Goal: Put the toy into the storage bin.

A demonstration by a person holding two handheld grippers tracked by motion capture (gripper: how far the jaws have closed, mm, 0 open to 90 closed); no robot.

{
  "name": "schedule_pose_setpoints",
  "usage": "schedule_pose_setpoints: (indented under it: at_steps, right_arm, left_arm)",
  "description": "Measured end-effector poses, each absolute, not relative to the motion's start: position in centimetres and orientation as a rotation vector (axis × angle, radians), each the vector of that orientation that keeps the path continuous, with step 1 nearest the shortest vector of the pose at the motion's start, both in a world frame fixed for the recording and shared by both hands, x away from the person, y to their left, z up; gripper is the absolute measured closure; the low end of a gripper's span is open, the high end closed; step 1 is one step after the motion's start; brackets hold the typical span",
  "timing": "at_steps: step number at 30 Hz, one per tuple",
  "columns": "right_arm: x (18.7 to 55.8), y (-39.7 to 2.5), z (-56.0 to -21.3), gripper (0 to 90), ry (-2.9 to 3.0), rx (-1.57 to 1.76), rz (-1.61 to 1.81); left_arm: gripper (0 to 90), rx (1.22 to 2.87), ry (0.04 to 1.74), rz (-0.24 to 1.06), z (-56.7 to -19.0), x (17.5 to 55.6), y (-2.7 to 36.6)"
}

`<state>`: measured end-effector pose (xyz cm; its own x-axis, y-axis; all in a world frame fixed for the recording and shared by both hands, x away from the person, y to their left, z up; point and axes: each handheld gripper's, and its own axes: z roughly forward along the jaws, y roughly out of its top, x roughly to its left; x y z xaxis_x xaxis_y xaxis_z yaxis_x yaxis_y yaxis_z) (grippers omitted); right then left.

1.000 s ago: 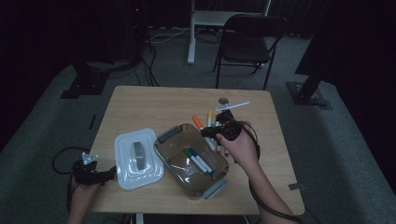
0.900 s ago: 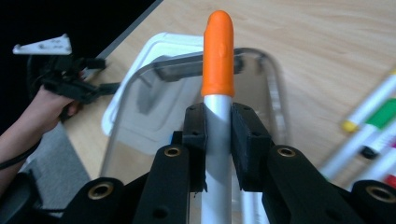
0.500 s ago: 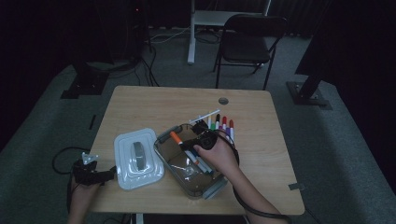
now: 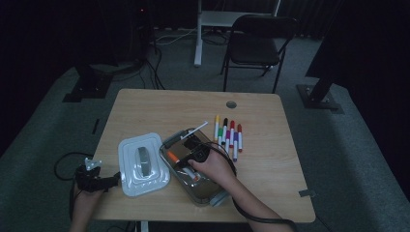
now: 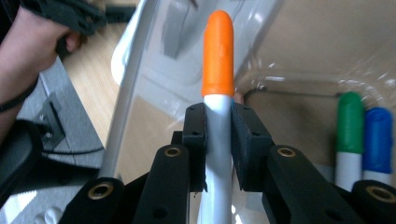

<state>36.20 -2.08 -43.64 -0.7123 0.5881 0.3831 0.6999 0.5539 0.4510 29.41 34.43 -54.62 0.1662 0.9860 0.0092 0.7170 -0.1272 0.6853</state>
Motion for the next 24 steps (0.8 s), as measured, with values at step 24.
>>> schedule_pose_setpoints:
  at_steps: [24]
  right_arm:
    - [36.0,-0.4,-47.0,70.2,-2.645,-0.967,-0.591]
  left_arm:
    - [0.5,1.911,1.606,0.647,-54.6,29.4,34.5]
